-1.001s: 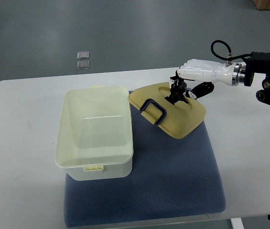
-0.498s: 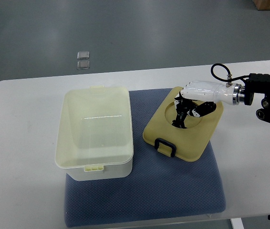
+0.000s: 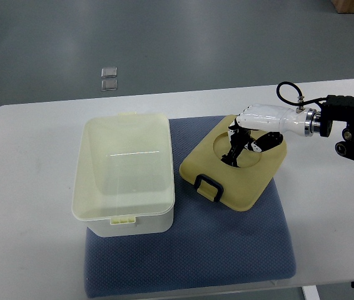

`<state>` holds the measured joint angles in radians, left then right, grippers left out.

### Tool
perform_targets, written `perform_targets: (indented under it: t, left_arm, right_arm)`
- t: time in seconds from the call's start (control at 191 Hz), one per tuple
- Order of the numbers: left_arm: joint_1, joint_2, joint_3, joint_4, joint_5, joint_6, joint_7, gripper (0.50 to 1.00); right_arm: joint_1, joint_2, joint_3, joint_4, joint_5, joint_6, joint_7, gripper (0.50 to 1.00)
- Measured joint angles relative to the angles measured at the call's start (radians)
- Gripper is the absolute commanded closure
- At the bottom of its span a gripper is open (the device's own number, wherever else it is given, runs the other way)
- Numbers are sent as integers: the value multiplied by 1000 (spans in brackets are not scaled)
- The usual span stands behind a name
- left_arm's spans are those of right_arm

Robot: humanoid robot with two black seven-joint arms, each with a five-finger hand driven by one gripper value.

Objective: Open white storage box with right hand

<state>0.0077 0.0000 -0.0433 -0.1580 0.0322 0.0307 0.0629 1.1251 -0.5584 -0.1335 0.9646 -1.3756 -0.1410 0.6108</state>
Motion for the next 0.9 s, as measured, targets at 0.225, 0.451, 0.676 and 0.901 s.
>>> perform_targets:
  t: [0.225,0.451,0.676,0.901]
  left_arm:
    - [0,0,0,0,0,0,0,500]
    - [0,0,0,0,0,0,0,500]
    - [0,0,-1,0,0,0,0,500]
    - [0,0,-1,0,0,0,0,500]
  right_arm:
    - [-8,3,4,0,9,3,0,650]
    - [-10,2,5,5,139,13,0,642]
    - [-22,12,66,2,468,125,0,642]
    - [-135,27,285,-41,916,239,0,642]
